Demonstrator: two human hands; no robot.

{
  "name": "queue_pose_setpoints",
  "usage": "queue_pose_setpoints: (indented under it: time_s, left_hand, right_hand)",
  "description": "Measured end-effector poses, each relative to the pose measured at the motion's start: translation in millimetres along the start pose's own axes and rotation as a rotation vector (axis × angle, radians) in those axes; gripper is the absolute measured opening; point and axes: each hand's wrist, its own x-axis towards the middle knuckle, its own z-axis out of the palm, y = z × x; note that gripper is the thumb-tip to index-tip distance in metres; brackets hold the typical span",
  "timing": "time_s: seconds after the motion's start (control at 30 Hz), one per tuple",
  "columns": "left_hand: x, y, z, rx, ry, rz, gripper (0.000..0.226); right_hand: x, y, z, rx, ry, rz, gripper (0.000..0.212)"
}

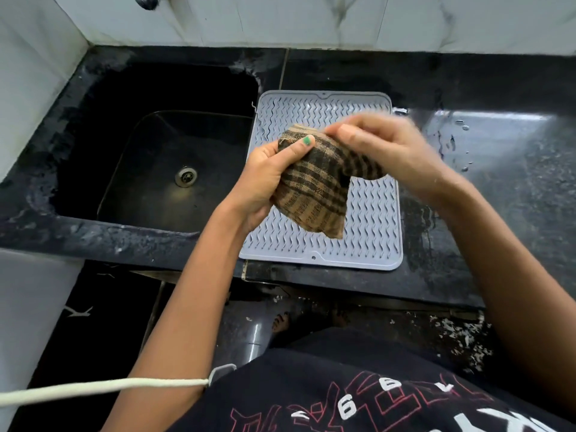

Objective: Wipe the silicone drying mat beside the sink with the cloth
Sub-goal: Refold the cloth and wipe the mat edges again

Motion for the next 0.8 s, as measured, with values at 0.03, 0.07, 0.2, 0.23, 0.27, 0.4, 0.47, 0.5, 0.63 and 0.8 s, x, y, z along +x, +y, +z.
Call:
queue_pose_setpoints:
  time_s: [0.03, 0.07, 0.2, 0.23, 0.27, 0.4, 0.47, 0.5, 0.63, 0.8]
  left_hand:
    - [0.6, -2.4, 0.9, -0.002, 0.029, -0.013, 0.017]
    - [1.2, -4.7, 2.1, -0.005, 0.048, -0.034, 0.02]
    - [-1.0, -11.6, 4.3, 0.338, 0.147, -0.039, 0.021]
    - [-0.5, -13.5, 4.4, 0.586, 0.219, -0.01, 0.026]
    - [1.0, -16.2, 3.8, 0.863, 0.335, 0.013, 0.033]
    - [6.7, -15.8, -3.5, 1.039, 0.457, 0.123, 0.047]
    - [12.3, -15.7, -4.1, 0.675, 0.141, 0.053, 0.047]
    - [15.0, -17.1, -3.2, 0.565, 0.034, 0.012, 0.041]
    - [29.6, -23.5, 4.9, 0.458, 0.183, 0.069, 0.025]
    - [47.9, -23.9, 9.3, 0.201, 0.234, -0.151, 0.019]
  right_hand:
    - [-4.6, 3.9, 4.9, 0.127, -0.16, 0.076, 0.034]
    - [-8.3, 10.8, 9.6, 0.244, -0.244, 0.15, 0.041]
    - [-15.0, 36.8, 31.2, 0.319, -0.226, 0.329, 0.038]
    - [-15.8, 42.0, 32.9, 0.319, -0.204, 0.352, 0.036]
    - [-16.0, 46.4, 33.0, 0.346, -0.178, 0.378, 0.039]
    - [-11.6, 53.7, 25.2, 0.525, -0.087, 0.42, 0.047]
    - [-7.9, 51.7, 18.7, 0.631, -0.097, 0.399, 0.038]
    - [-4.5, 51.2, 15.8, 0.682, -0.088, 0.397, 0.035]
    - [7.1, 53.9, 14.0, 0.478, 0.142, 0.396, 0.044]
    - [9.7, 52.3, 21.1, 0.178, -0.091, 0.175, 0.062]
